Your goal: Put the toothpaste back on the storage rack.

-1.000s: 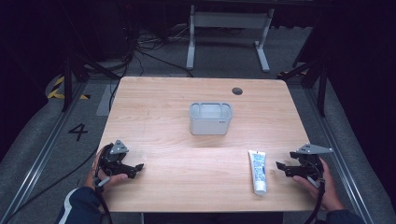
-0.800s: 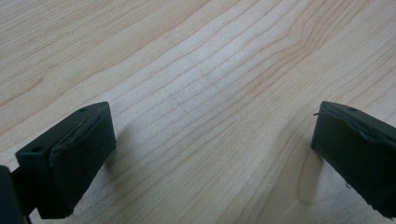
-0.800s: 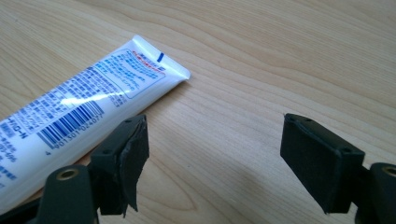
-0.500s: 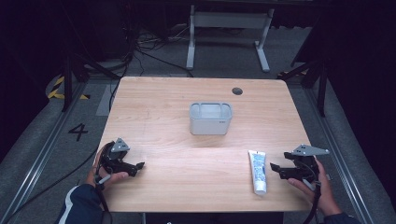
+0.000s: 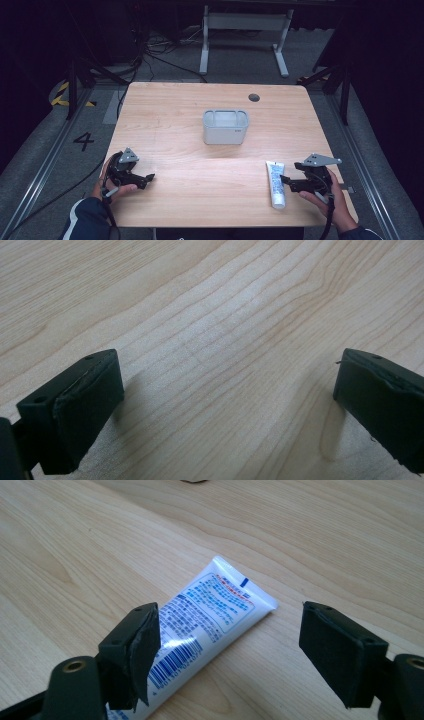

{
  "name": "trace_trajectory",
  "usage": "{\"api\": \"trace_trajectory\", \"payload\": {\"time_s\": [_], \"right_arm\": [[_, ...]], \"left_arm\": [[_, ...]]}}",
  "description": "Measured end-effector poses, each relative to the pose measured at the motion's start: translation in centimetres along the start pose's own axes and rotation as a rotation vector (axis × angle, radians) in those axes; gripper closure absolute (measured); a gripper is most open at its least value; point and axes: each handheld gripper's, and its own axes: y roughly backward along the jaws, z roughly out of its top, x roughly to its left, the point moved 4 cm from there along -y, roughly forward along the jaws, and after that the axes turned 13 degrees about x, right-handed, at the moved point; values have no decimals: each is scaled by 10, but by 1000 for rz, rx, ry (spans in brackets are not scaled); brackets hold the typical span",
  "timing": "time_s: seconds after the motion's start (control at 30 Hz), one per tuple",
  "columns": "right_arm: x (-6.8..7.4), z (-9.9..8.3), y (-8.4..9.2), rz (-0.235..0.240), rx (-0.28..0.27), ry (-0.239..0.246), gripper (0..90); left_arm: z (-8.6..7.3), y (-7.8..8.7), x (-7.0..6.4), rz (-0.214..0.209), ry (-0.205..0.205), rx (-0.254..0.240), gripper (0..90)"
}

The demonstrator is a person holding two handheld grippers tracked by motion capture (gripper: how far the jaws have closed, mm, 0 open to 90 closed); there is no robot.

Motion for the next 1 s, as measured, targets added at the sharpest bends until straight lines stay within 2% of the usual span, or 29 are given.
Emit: {"api": "trace_trajectory", "payload": {"time_s": [0.13,0.33,0.63,0.73,0.83,1.0], "right_arm": [[7,5,-3,6,11,12,252],[11,7,-11,5,45,-3,261],[13,8,-19,43,77,-46,256],[17,10,-25,57,103,-35,247],[20,11,-30,45,126,-13,248],[20,12,-34,23,140,-37,231]], "left_arm": [[0,0,0,0,0,0,1],[0,0,0,-3,2,2,1],[0,0,0,0,-1,0,1],[0,0,0,-3,1,0,2],[0,0,0,0,0,0,2],[0,0,0,-2,1,1,2]]}}
